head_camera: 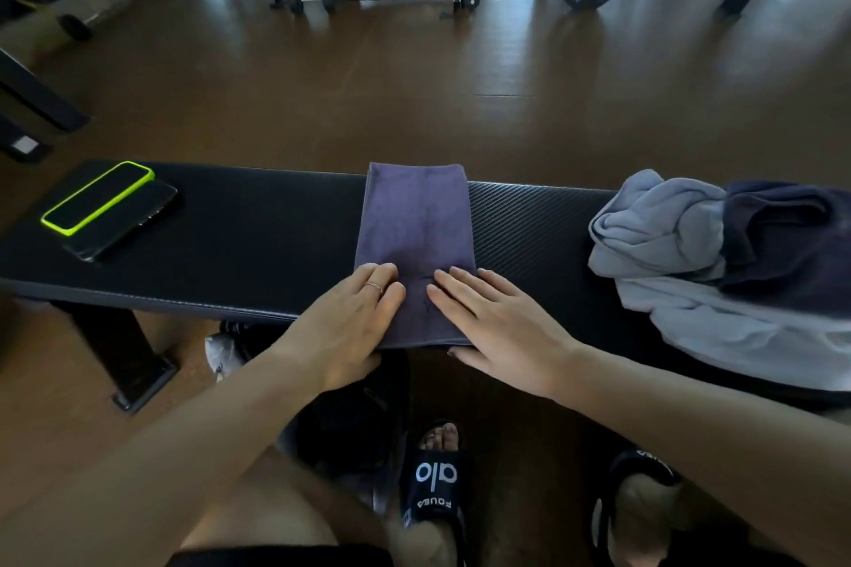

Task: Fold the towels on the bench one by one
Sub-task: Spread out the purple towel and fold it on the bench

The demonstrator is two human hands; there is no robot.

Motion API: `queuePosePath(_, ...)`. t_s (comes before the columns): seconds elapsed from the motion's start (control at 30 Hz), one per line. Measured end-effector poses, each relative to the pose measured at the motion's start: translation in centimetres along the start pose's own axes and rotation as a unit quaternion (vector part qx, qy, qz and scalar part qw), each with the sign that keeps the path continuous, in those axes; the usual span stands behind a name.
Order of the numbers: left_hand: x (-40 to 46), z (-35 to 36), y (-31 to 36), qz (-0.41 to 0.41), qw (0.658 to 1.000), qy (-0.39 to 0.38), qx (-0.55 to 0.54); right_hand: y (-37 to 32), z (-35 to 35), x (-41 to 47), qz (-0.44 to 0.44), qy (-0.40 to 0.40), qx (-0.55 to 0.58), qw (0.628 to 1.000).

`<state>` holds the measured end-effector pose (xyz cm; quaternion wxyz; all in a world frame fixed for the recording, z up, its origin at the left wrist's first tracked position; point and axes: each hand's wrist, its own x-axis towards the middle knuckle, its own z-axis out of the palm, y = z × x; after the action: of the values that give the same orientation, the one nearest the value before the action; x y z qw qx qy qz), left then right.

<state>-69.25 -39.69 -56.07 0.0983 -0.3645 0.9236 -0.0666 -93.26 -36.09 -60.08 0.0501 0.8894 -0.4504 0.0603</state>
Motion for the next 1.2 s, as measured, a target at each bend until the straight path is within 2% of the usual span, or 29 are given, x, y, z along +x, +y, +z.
queuePosePath(0.17,-0.6,-0.1,-0.2,0.007,0.997,0.022,-0.068,0.4,-0.1,-0.1,-0.013,0.002,0.011,1.0)
queuePosePath(0.27,-1.3,-0.8,-1.3,-0.002,0.989,0.036,-0.143,0.9,-0.9,0.1,-0.02,-0.012,0.038,0.999)
queuePosePath(0.4,-2.2,-1.0,-2.9,-0.041,0.972,0.022,-0.229,2.0,-2.1,0.2,0.012,-0.032,0.135,0.99)
queuePosePath(0.57,-2.2,-0.3,-3.6,-0.058,0.946,0.082,-0.308,2.4,-2.9,0.8,0.047,-0.025,0.226,0.973)
queuePosePath(0.73,-2.1,-0.6,-4.1,-0.112,0.916,0.086,-0.376,3.1,-3.4,1.7,0.079,-0.04,0.317,0.944)
queuePosePath(1.03,-1.6,-0.4,-4.2,-0.156,0.876,0.124,-0.439,3.7,-4.3,2.7,0.172,-0.04,0.424,0.888)
queuePosePath(1.2,-0.6,-0.4,-4.0,-0.207,0.863,0.127,-0.444,3.9,-3.4,4.0,0.251,-0.036,0.423,0.87)
